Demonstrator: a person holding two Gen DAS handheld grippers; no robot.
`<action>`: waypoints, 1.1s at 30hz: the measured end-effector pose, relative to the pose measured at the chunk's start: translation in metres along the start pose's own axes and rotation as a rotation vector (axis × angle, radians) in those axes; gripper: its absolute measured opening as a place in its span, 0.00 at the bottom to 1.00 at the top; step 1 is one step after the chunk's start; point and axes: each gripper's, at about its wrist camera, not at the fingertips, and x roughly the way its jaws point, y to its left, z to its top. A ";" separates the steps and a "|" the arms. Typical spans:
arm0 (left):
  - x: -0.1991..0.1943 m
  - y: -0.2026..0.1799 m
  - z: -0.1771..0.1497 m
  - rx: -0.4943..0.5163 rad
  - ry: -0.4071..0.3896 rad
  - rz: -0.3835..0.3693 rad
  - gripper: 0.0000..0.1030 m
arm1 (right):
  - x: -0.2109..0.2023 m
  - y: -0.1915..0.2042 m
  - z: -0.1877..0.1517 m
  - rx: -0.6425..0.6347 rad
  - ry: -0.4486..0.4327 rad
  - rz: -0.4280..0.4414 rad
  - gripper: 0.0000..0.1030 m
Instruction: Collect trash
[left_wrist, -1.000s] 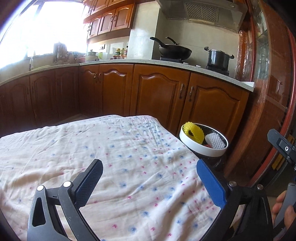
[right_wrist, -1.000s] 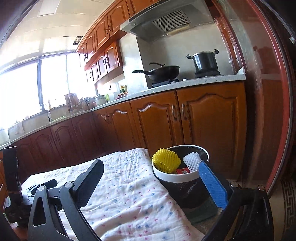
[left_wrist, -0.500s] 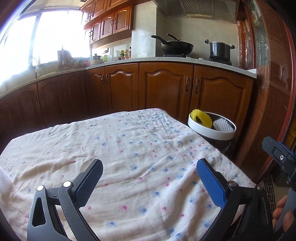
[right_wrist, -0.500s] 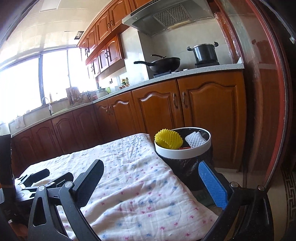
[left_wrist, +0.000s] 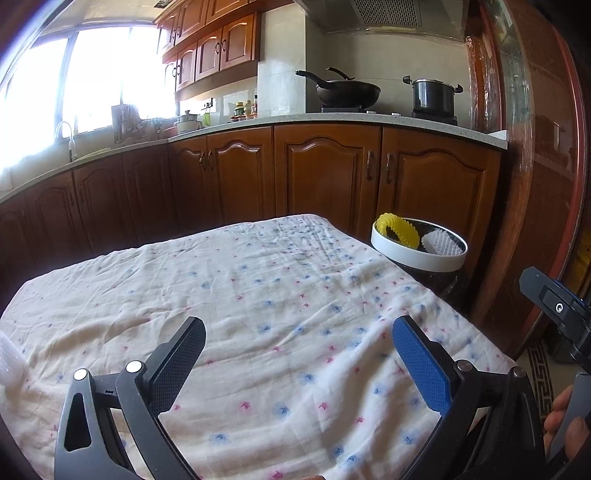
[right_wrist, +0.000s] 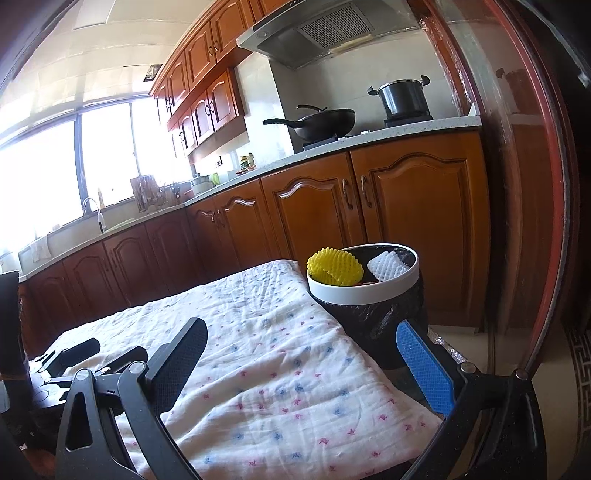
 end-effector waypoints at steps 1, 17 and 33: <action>0.000 0.000 0.000 -0.001 -0.001 0.001 0.99 | 0.000 0.000 0.000 0.000 -0.001 -0.001 1.00; -0.003 0.006 -0.001 0.003 -0.016 -0.004 0.99 | -0.005 0.006 -0.001 -0.010 -0.004 0.011 1.00; -0.001 0.012 -0.003 0.007 -0.020 -0.016 0.99 | -0.005 0.008 -0.001 -0.004 -0.006 0.028 1.00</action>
